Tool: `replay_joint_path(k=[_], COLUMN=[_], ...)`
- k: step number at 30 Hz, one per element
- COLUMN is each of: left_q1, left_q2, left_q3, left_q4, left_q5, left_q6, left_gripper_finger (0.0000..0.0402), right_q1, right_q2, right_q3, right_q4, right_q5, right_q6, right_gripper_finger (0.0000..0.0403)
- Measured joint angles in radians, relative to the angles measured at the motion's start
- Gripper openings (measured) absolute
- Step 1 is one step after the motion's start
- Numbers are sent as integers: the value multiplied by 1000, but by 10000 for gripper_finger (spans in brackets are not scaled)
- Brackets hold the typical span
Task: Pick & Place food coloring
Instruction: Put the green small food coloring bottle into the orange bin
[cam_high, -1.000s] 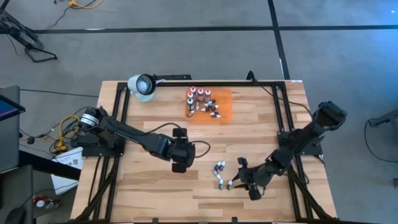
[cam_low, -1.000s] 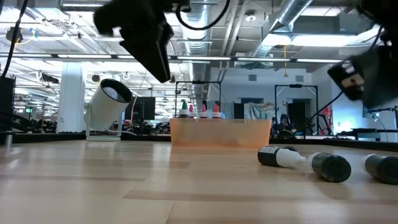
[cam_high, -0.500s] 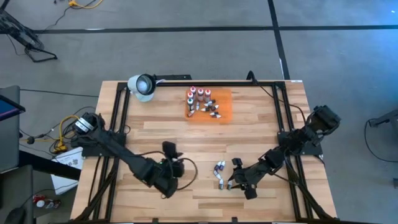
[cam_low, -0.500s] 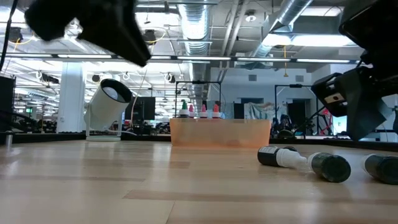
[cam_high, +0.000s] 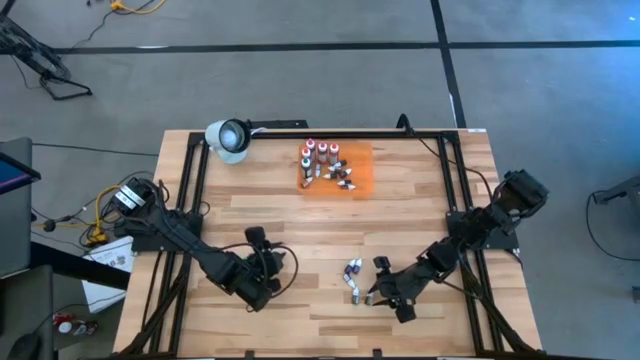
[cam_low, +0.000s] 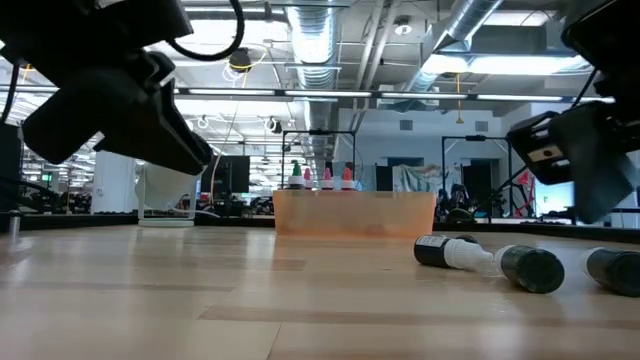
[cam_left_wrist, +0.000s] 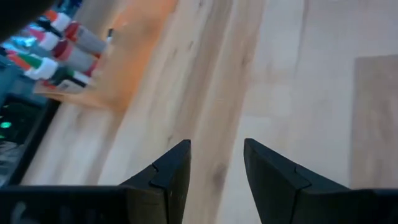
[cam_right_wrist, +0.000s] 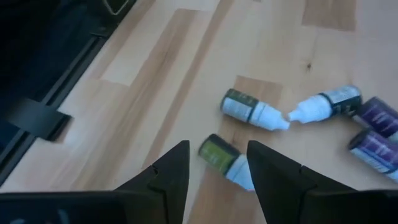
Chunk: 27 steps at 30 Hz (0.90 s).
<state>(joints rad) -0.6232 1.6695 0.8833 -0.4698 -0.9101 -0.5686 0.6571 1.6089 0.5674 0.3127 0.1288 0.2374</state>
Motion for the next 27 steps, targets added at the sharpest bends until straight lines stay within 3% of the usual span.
replay_joint_path(k=[15, 27], left_q1=[0, 0], left_q2=[0, 0], left_q3=[-1, -1], left_q4=[73, 73], left_q5=[13, 13], left_q6=[36, 37], left_gripper_finger=[143, 143], right_q1=[-52, -61], right_q2=[130, 128], right_q3=[3, 6], right_q4=[88, 38], right_q5=[-49, -50], right_q6=[-3, 68], right_gripper_finger=[176, 136])
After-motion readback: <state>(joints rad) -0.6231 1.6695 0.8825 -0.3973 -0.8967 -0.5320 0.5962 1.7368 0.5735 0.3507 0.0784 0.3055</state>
